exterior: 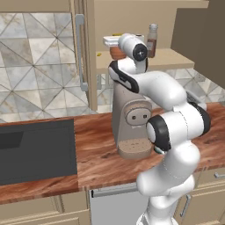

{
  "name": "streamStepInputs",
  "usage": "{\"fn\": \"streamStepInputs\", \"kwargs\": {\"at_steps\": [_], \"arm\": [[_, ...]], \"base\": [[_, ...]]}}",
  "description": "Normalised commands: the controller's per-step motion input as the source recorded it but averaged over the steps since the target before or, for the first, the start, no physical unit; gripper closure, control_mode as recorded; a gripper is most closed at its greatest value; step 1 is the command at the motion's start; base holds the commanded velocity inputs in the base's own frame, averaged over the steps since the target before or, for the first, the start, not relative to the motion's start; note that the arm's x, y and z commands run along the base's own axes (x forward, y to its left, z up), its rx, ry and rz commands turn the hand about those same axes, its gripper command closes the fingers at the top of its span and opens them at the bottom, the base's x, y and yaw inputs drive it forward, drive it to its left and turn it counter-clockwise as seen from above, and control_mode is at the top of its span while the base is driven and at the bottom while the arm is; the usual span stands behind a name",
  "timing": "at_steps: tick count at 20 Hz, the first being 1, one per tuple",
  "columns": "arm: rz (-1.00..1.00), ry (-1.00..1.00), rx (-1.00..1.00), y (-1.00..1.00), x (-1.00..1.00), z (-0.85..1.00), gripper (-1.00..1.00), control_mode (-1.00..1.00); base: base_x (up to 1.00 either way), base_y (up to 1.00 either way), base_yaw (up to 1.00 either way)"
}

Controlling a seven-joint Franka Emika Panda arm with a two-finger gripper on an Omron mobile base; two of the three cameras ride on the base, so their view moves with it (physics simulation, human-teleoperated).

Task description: Pick the cinnamon and honey bottle from the cabinet and place them next to the mug.

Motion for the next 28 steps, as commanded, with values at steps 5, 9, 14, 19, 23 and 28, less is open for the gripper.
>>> {"fn": "streamStepInputs", "kwargs": {"at_steps": [5,9,14,19,23,28], "arm": [[0.0,0.0,0.0,0.0,-0.05,0.0,1.0,-1.0],[0.0,0.0,0.0,0.0,-0.01,0.0,1.0,-1.0],[0.0,0.0,0.0,0.0,-0.11,0.0,1.0,-1.0],[0.0,-0.01,0.0,0.0,-0.15,0.0,1.0,-1.0],[0.0,-0.08,0.0,0.0,-0.58,0.26,1.0,-1.0],[0.0,-0.1,0.0,0.0,-0.94,0.15,1.0,-1.0]], "base": [[0.0,0.0,0.0],[0.0,0.0,0.0],[0.0,0.0,0.0],[0.0,0.0,0.0],[0.0,0.0,0.0],[0.0,0.0,0.0]]}}
